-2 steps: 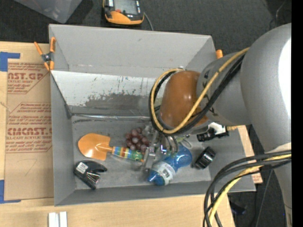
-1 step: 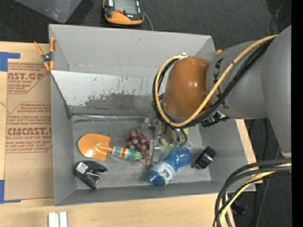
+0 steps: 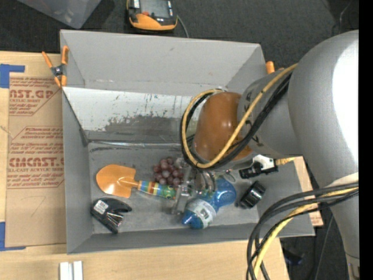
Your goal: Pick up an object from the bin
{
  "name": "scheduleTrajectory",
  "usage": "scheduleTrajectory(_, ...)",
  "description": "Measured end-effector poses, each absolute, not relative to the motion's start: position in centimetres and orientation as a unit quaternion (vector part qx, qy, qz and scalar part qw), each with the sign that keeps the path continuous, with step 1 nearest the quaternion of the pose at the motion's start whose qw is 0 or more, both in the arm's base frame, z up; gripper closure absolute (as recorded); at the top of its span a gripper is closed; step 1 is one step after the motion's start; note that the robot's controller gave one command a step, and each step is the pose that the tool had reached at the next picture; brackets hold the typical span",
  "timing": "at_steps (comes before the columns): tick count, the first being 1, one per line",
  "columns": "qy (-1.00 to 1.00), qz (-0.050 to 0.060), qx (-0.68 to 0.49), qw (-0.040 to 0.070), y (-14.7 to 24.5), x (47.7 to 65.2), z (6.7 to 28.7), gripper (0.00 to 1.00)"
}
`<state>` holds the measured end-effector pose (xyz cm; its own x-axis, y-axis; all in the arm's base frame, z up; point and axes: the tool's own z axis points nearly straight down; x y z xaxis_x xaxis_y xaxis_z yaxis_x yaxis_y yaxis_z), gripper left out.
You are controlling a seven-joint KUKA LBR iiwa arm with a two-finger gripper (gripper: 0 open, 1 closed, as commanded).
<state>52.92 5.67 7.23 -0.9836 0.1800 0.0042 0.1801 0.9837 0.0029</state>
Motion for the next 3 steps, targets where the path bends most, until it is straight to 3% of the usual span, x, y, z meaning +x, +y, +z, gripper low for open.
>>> scheduleTrajectory(1, -0.992, -0.004, -0.128, -0.011, 6.0, 55.8, 7.0, 0.0)
scheduleTrajectory(2, -0.995, -0.002, -0.096, 0.0, 5.8, 53.3, 7.2, 1.0)
scheduleTrajectory(3, -0.995, -0.002, -0.096, 0.0, 5.8, 53.3, 7.2, 1.0)
